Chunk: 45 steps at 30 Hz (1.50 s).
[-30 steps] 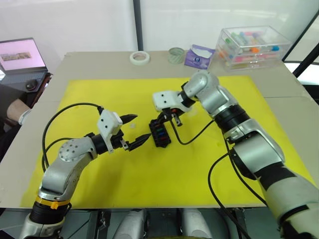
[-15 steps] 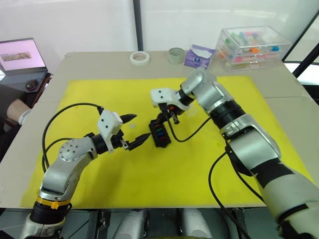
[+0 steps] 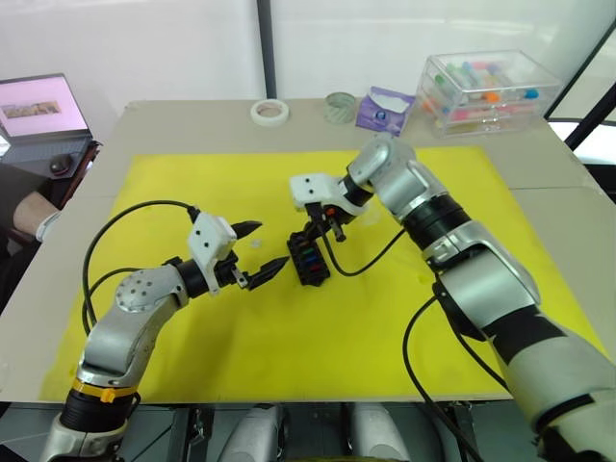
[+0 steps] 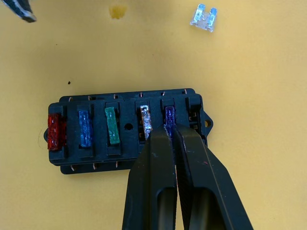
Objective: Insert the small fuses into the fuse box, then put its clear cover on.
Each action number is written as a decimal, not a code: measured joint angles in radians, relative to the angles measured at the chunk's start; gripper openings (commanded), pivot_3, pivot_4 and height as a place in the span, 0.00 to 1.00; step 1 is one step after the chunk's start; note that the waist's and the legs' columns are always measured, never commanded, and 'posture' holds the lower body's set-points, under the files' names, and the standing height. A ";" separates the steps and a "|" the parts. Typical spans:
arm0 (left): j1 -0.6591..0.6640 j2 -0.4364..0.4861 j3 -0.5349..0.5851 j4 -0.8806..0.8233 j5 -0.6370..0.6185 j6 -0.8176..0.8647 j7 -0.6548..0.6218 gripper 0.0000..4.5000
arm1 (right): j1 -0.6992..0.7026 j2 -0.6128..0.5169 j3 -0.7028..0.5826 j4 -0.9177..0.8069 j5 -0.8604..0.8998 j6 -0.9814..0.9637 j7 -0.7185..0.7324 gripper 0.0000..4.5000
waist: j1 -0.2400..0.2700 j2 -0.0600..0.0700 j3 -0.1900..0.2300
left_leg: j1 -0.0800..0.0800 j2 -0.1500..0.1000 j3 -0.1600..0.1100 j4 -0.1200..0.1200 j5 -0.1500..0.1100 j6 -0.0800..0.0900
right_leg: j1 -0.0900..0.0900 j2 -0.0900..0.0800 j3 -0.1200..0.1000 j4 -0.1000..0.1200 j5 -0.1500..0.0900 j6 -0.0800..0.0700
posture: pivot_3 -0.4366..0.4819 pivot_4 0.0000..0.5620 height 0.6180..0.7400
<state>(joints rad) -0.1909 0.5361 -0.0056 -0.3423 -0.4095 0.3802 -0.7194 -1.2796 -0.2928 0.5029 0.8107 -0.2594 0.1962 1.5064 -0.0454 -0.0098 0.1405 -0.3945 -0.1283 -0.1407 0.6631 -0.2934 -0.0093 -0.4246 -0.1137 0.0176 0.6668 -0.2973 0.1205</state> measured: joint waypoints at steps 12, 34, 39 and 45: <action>-0.014 -0.005 0.000 0.000 0.005 0.000 -0.001 0.99 | 0.000 -0.001 -0.002 0.000 0.001 -0.008 0.006 0.00 | 0.000 0.000 0.000 | 0.000 0.000 0.000 0.000 0.000 0.000 | 0.000 0.000 0.000 0.000 0.000 0.000 | 0.48 0.27 1.00; -0.036 -0.009 -0.003 0.007 0.006 0.025 -0.001 0.99 | 0.000 -0.002 -0.008 0.009 0.009 -0.032 0.007 0.00 | 0.000 0.000 0.000 | 0.000 0.000 0.000 0.000 0.000 0.000 | 0.000 0.000 0.000 0.000 0.000 0.000 | 0.48 0.27 1.00; -0.030 -0.009 -0.003 0.002 0.005 0.026 -0.001 0.99 | 0.000 -0.002 -0.009 0.010 0.010 -0.034 0.007 0.00 | 0.000 0.000 0.000 | 0.000 0.000 0.000 0.000 0.000 0.000 | 0.000 0.000 0.000 0.000 0.000 0.000 | 0.48 0.27 1.00; -0.030 -0.009 -0.003 -0.016 0.005 0.034 -0.001 0.99 | 0.000 -0.002 -0.010 0.013 0.010 -0.042 0.007 0.00 | 0.000 0.000 0.000 | 0.000 0.000 0.000 0.000 0.000 0.000 | 0.000 0.000 0.000 0.000 0.000 0.000 | 0.48 0.27 1.00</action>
<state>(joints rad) -0.2209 0.5273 -0.0082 -0.3581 -0.4047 0.4143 -0.7202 -1.2796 -0.2944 0.4933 0.8241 -0.2498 0.1539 1.5136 -0.0457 -0.0098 0.1405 -0.3945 -0.1283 -0.1407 0.6631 -0.2934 -0.0093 -0.4248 -0.1138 0.0176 0.6668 -0.2973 0.1204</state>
